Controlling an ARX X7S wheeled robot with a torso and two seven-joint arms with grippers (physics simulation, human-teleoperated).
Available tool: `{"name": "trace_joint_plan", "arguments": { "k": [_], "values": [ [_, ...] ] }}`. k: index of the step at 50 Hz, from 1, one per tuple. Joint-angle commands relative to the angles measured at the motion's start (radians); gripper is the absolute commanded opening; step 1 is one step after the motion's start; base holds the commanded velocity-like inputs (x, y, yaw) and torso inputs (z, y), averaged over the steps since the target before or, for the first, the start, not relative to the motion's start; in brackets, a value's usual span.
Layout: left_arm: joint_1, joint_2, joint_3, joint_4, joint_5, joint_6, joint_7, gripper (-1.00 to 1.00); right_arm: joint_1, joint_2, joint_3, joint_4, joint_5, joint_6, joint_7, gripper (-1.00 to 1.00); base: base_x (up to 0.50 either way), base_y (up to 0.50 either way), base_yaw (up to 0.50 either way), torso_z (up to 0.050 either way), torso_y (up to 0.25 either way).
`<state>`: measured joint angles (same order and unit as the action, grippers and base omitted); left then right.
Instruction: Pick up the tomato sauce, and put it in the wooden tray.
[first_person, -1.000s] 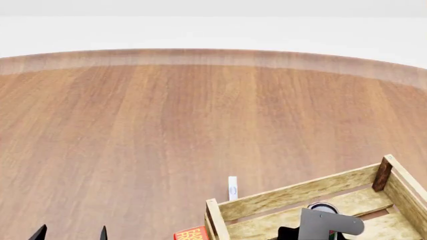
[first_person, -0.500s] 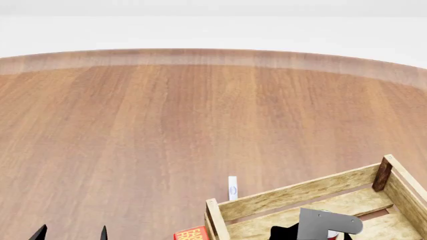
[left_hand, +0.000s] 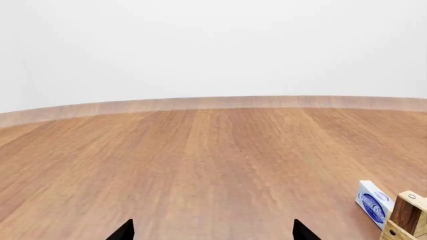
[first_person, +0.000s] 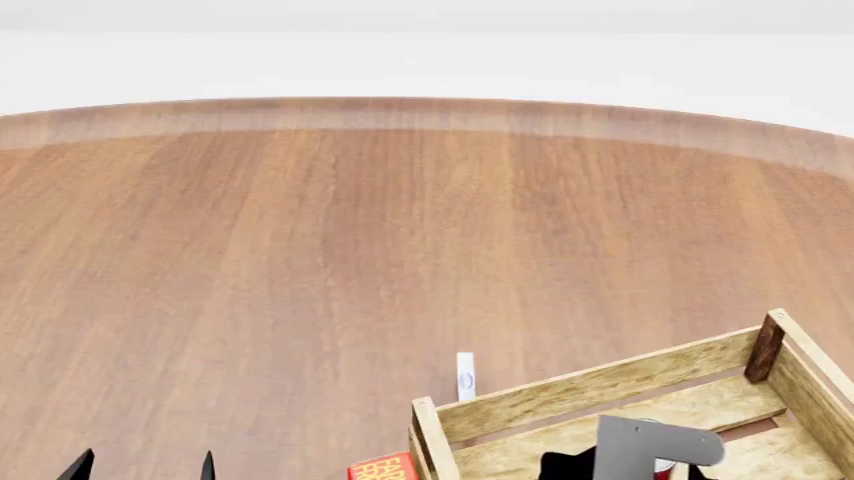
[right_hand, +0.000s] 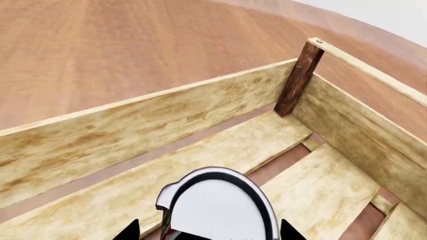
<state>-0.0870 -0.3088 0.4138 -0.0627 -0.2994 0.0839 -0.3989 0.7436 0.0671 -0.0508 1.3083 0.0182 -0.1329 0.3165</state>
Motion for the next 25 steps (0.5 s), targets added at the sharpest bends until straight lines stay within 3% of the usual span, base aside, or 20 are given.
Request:
{"name": "trace_joint_plan", "arguments": {
  "k": [1, 25],
  "values": [
    [0.000, -0.001, 0.002, -0.001, -0.002, 0.002, -0.002, 1.00, -0.001, 0.003, 0.029, 0.000, 0.009, -0.002, 0.005, 1.00, 0.00, 0.00, 0.00, 0.000, 0.000],
    [-0.002, -0.004, 0.007, -0.004, -0.004, 0.006, -0.005, 1.00, 0.002, 0.000, 0.013, -0.001, -0.020, -0.109, 0.047, 1.00, 0.00, 0.00, 0.00, 0.000, 0.000]
  ]
}}
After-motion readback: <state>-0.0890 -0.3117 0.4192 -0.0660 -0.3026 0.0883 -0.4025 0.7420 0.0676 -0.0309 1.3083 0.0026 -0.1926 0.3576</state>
